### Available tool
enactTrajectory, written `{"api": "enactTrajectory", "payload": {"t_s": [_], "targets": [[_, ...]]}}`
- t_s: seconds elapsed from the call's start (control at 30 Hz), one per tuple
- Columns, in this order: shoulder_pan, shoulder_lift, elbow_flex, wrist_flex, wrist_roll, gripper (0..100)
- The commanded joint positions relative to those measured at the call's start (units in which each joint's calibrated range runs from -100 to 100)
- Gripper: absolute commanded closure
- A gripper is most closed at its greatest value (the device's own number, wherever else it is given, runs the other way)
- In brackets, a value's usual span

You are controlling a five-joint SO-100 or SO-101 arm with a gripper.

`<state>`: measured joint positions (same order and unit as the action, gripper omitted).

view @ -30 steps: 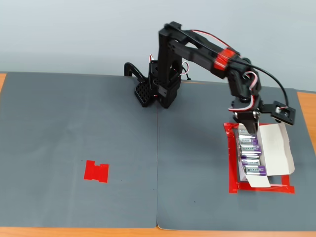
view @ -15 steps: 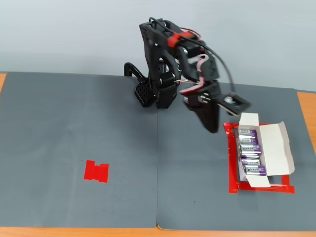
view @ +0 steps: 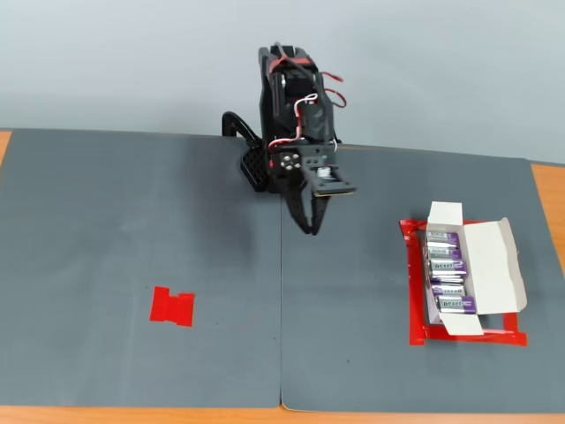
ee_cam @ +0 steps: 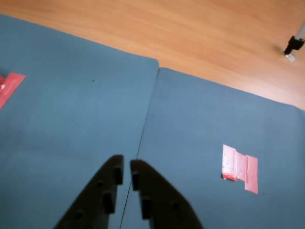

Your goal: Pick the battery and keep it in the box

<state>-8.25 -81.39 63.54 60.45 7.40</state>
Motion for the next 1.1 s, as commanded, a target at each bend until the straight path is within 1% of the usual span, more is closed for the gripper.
{"api": "enactTrajectory", "payload": {"t_s": [0.0, 0.23, 0.5, 0.7, 0.97, 1.07], "targets": [[0.8, -5.6, 5.6, -0.5, -0.3, 98], [-0.6, -17.6, 20.1, -0.5, -0.4, 98], [-0.2, -18.1, 29.3, -0.5, -0.4, 98], [0.5, -18.1, 31.4, -0.3, -5.4, 98], [1.3, -18.2, 33.3, 0.7, -8.4, 98], [1.3, -18.2, 32.7, 3.7, -9.2, 98]]}}
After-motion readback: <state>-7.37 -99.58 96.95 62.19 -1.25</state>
